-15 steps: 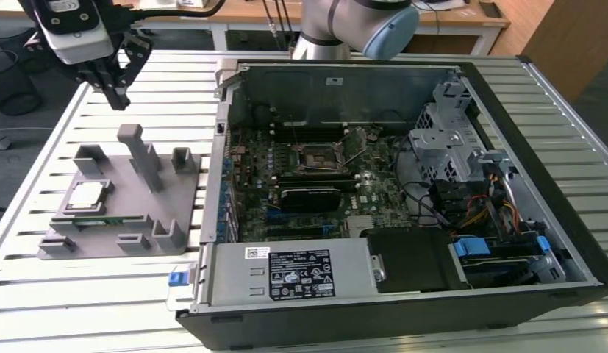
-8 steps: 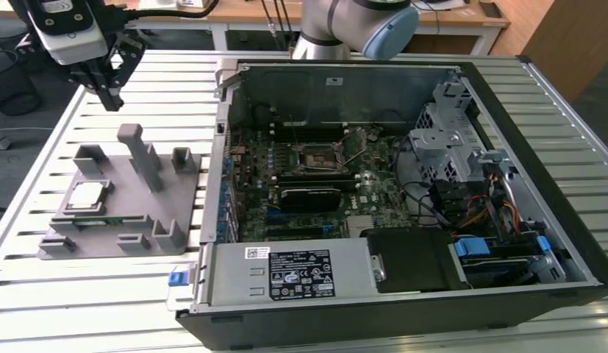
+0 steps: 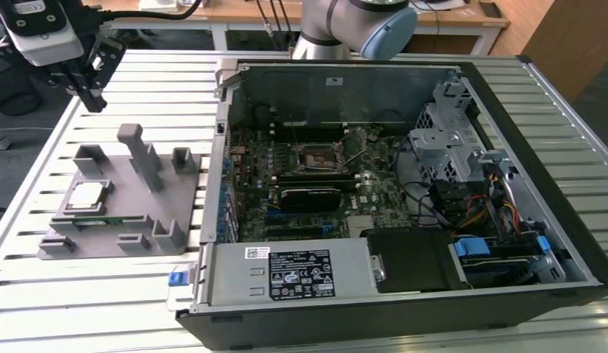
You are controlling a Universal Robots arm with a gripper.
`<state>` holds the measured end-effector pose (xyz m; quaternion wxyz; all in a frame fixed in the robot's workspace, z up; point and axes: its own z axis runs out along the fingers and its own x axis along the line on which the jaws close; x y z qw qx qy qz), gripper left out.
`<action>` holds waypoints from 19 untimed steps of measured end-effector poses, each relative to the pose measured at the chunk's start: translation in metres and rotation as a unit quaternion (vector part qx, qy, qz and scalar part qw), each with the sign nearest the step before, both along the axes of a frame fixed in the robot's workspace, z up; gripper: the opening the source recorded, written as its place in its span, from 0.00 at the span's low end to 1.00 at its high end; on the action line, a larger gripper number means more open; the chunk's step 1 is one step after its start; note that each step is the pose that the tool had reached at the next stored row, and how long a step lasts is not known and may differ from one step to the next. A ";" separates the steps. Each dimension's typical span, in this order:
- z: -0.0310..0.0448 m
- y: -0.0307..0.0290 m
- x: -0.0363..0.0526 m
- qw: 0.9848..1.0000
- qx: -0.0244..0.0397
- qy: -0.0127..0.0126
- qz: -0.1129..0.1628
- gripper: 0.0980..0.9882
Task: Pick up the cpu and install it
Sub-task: 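Reach for the cpu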
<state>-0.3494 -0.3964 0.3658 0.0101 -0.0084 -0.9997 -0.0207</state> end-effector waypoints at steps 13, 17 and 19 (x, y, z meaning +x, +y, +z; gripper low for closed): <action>-0.0022 0.0000 -0.0170 1.000 0.000 0.001 0.000 0.01; -0.0028 0.0000 -0.0220 1.000 0.000 0.001 0.000 0.01; -0.0030 0.0000 -0.0251 1.000 0.000 0.001 0.000 0.01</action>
